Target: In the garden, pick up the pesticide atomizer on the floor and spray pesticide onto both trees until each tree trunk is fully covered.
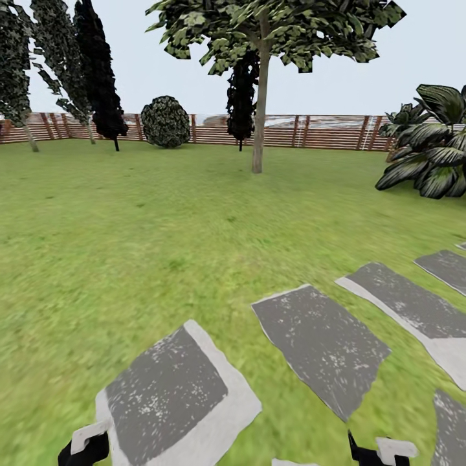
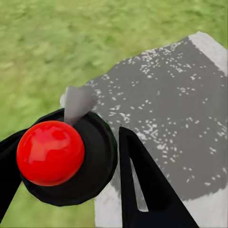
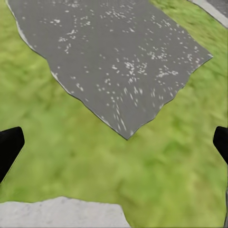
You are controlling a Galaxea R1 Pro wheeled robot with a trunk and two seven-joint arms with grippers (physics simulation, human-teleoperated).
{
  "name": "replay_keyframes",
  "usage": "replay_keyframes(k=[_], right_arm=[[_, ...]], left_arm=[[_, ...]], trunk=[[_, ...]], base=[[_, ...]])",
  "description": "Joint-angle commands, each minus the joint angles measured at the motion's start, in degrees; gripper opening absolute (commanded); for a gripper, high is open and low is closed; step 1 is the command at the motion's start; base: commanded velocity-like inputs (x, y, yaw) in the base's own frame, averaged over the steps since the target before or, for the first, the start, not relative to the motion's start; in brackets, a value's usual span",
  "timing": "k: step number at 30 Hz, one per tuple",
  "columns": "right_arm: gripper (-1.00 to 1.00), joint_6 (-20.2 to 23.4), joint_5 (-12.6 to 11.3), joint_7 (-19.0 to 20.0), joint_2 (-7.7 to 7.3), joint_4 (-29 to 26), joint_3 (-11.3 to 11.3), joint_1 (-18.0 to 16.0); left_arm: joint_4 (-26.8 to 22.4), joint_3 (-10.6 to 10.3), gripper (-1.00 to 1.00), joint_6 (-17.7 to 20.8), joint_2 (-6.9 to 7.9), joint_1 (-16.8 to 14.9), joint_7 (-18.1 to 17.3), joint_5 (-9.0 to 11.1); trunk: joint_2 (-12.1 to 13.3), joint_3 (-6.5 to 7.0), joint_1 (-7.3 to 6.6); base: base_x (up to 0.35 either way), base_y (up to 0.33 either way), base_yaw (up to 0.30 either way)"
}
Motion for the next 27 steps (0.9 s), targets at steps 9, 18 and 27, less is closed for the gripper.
replay_keyframes(k=[9,18,27], right_arm=[[1.0,-0.19,-0.31,-0.01,-0.01,0.04,0.07,-0.03],[1.0,-0.19,-0.31,-0.01,-0.01,0.04,0.07,-0.03],[1.0,-0.19,-0.31,-0.01,-0.01,0.04,0.07,-0.03]], left_arm=[[0.02,-0.13,-1.0,-0.17,-0.04,-0.03,0.11,0.25],[0.02,-0.12,-1.0,-0.17,-0.02,-0.03,0.11,0.25],[0.02,-0.13,-1.0,-0.17,0.01,-0.03,0.11,0.17]], trunk=[[-0.02,-0.05,0.03],[-0.02,-0.05,0.03],[-0.02,-0.05,0.03]], base=[[0.338,0.0,0.0],[0.338,0.0,0.0],[0.338,0.0,0.0]])
